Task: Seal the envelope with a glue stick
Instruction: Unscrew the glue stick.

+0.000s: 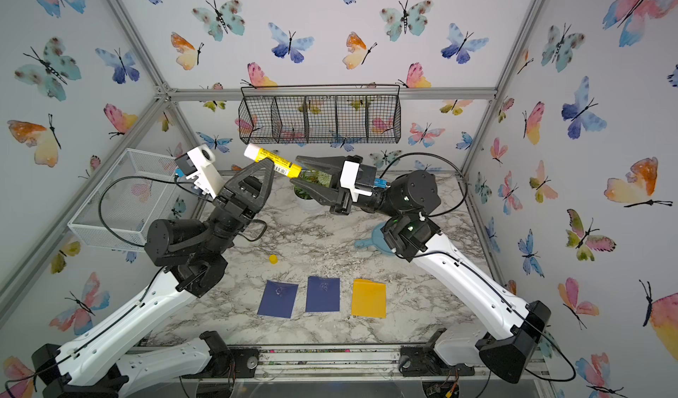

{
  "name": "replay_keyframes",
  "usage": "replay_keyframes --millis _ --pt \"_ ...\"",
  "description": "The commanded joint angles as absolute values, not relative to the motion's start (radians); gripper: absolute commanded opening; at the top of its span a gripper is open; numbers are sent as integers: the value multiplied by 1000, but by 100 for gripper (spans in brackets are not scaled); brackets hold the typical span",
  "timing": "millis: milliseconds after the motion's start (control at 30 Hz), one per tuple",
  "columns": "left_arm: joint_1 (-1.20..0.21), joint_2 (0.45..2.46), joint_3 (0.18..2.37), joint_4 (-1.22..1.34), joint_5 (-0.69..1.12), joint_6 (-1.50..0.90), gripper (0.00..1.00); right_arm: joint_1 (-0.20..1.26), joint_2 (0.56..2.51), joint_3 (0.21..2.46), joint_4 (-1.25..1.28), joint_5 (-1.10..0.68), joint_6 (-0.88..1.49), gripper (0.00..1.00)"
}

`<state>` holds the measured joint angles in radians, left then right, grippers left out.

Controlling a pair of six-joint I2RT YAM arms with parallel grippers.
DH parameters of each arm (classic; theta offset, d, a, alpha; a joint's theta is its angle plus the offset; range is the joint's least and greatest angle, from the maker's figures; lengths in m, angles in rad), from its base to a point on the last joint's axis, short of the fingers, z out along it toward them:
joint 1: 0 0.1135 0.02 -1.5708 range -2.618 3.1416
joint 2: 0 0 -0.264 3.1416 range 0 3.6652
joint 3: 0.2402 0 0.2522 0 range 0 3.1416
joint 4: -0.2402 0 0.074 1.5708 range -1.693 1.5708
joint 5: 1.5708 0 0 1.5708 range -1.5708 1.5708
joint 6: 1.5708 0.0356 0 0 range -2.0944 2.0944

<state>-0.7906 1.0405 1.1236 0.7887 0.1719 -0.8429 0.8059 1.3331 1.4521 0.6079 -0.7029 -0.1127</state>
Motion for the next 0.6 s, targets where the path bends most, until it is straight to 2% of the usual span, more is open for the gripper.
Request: replay_keyframes --millis 0,567 --pt "-793 1032 1116 857 156 -850 0 805 1344 1474 632 -667 -82 39" --pt "-793 1037 1098 912 149 -864 0 805 1350 1464 620 -659 -64 36"
